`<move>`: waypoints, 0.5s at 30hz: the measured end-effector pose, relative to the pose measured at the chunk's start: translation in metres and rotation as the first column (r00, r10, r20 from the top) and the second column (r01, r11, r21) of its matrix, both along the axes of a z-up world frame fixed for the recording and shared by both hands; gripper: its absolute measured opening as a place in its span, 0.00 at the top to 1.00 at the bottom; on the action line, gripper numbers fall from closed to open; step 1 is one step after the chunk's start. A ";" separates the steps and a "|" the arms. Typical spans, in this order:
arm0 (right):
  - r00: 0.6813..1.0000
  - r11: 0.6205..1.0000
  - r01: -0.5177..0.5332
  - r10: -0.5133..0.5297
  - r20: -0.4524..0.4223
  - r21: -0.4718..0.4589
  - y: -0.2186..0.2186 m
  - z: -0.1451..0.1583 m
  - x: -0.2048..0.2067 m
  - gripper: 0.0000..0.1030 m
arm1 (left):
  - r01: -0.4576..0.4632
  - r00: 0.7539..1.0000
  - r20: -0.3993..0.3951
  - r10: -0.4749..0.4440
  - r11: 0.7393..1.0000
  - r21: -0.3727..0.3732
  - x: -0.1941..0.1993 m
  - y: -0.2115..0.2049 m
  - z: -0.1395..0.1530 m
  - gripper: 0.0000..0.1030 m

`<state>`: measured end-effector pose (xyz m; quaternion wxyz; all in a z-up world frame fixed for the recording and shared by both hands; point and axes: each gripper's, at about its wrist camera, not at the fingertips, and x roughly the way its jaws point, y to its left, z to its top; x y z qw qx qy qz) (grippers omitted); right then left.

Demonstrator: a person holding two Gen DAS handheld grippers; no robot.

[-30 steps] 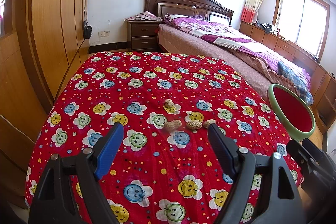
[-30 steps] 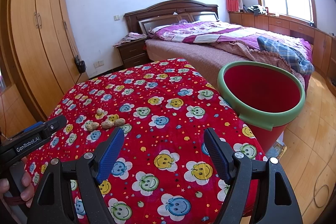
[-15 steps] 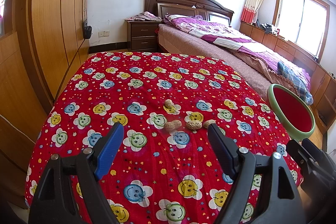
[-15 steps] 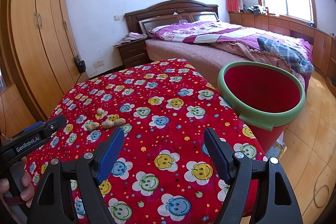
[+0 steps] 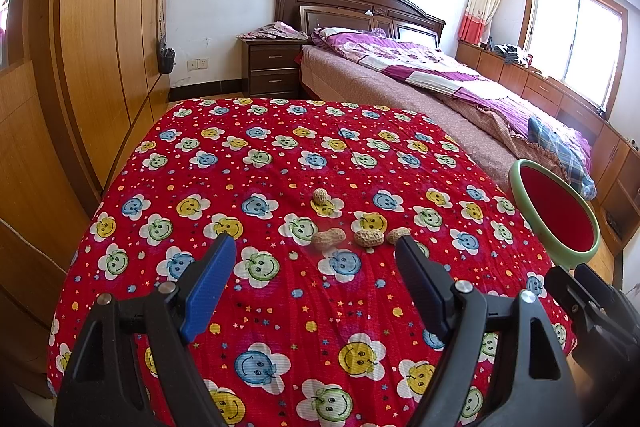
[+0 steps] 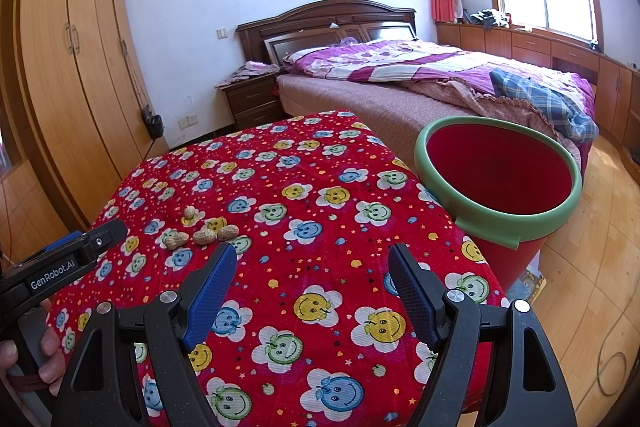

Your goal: Collect trash

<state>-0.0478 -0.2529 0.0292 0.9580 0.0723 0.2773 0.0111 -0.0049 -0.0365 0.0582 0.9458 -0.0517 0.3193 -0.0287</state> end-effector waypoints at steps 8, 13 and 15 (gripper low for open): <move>1.000 1.000 0.001 -0.001 0.003 0.000 -0.001 0.001 0.000 0.23 | 0.001 1.000 0.001 -0.001 1.000 0.000 0.000 0.000 0.000 0.20; 1.000 1.000 0.001 -0.001 0.006 -0.001 -0.001 0.003 -0.001 0.23 | 0.000 1.000 0.001 0.000 1.000 0.000 0.000 0.000 0.000 0.20; 1.000 1.000 0.001 -0.001 0.008 -0.002 0.000 0.005 -0.001 0.23 | 0.001 1.000 0.001 -0.001 1.000 -0.001 0.000 0.000 0.000 0.20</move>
